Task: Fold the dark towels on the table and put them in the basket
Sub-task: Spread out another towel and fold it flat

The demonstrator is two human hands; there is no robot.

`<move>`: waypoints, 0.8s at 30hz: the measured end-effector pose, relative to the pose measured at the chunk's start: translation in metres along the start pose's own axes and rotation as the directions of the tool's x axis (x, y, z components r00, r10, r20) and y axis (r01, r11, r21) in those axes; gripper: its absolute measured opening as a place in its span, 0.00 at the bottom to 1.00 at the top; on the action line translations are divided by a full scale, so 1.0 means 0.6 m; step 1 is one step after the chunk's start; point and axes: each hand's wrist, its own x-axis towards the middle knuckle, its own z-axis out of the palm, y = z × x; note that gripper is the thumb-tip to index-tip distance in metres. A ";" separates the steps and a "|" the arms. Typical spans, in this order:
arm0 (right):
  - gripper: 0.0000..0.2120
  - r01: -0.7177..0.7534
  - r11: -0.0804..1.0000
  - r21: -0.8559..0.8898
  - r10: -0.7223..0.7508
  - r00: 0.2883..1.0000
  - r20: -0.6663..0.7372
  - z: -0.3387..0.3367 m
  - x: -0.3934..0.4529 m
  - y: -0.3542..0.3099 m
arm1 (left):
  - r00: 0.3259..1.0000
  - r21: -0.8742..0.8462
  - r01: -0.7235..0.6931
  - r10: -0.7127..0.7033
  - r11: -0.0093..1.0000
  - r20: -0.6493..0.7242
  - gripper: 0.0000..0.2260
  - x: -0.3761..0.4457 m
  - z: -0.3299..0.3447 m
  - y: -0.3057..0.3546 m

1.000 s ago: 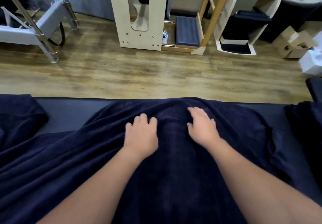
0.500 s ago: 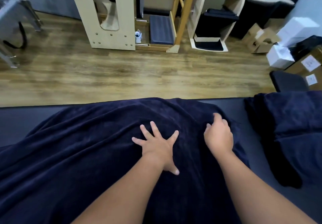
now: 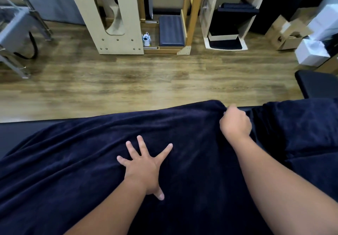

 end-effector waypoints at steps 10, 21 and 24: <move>0.21 0.453 0.892 -0.005 -0.450 0.888 0.088 0.104 -0.069 0.006 | 0.999 0.004 0.022 -0.022 1.000 0.029 0.68 0.001 -0.009 0.004; 0.11 -0.045 0.999 -0.004 0.045 0.992 0.121 0.008 0.068 0.040 | 0.998 -0.003 0.041 -0.041 0.999 0.043 0.68 0.003 -0.011 0.007; 0.08 0.051 0.998 0.024 -0.053 0.995 0.084 0.012 0.072 0.019 | 0.999 0.002 0.035 -0.035 0.999 0.040 0.68 0.005 -0.010 0.006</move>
